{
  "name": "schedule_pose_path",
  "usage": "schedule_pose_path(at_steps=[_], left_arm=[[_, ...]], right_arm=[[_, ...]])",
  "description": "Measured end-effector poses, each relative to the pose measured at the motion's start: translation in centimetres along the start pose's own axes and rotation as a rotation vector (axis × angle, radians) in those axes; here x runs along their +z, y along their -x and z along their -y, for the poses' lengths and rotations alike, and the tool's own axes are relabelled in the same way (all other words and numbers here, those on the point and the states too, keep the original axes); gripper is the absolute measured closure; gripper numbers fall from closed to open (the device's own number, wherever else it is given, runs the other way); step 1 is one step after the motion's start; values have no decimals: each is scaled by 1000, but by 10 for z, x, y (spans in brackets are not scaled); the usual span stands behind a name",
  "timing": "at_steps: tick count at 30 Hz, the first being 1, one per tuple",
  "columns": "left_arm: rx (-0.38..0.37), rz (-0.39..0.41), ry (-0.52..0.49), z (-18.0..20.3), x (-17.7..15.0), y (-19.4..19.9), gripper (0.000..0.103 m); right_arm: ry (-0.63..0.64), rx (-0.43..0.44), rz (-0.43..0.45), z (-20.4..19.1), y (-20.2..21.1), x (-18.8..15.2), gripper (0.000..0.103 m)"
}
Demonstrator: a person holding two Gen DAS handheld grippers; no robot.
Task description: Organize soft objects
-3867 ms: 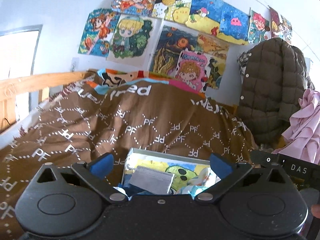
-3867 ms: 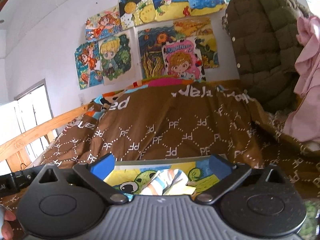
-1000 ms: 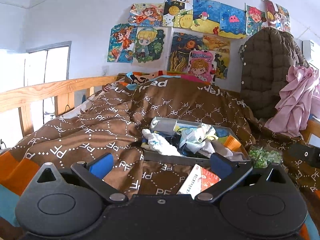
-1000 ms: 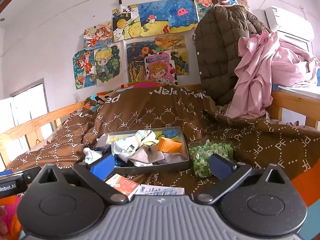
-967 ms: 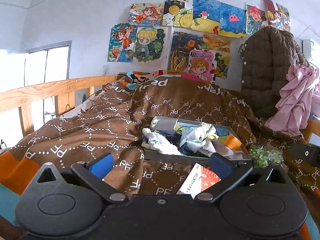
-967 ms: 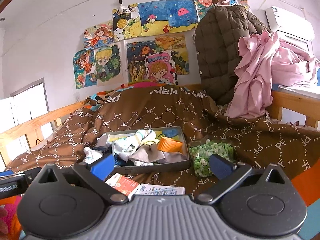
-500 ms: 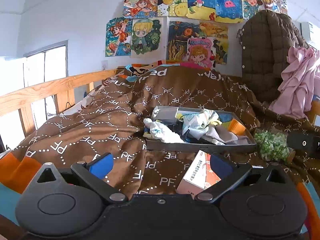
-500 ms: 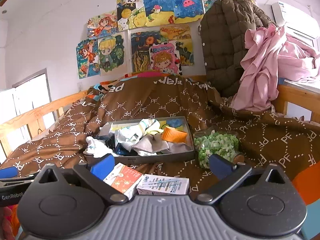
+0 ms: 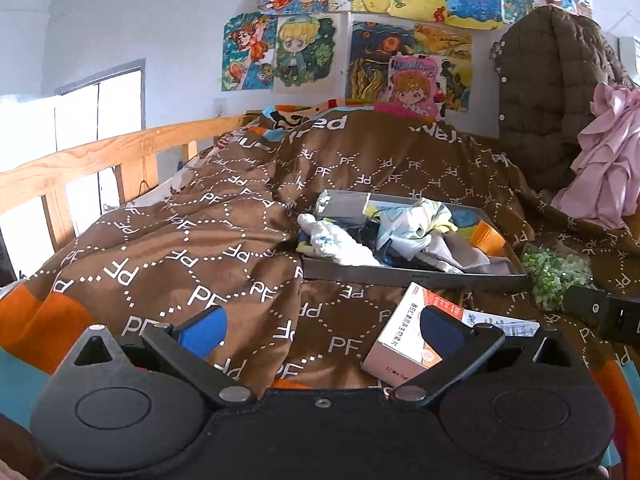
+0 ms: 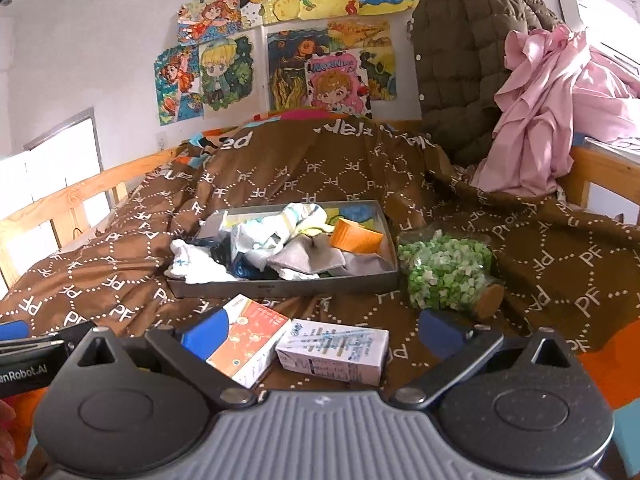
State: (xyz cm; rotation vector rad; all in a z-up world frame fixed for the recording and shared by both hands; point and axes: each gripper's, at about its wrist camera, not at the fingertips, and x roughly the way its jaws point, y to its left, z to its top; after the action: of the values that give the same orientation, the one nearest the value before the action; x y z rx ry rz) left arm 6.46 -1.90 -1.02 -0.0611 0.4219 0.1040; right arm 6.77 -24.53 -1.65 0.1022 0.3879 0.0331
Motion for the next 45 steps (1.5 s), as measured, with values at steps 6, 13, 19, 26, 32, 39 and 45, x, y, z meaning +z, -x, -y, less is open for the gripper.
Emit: schedule_pose_path(at_steps=[6,13,19,26,32,39,45], left_arm=[[27,29,-21,5,0,-7,1],[46,-21,3,3,-3,-26,1],[42,-17,-2,3,-7,-34,1],[32,-20,-23,8,-8,-35,1],[34,-13,-28,9,-7,-32,1],[34,-14,-27,8,-7,-32,1],[38,-17,-24,6,-8,-32,1]], right_arm=[[5,37,19,-3,-10,-1,0],[38,-12,25,-3,-25,-6,0],[83,-58,23,-3,-34,-9,0],[120,-51,21,-6,-38,-11,0],[96,-45,6,-3,-39,-11,0],[70,-43,-3,4,-40,-11,0],[69,-33,-8,4,-40,-10,0]])
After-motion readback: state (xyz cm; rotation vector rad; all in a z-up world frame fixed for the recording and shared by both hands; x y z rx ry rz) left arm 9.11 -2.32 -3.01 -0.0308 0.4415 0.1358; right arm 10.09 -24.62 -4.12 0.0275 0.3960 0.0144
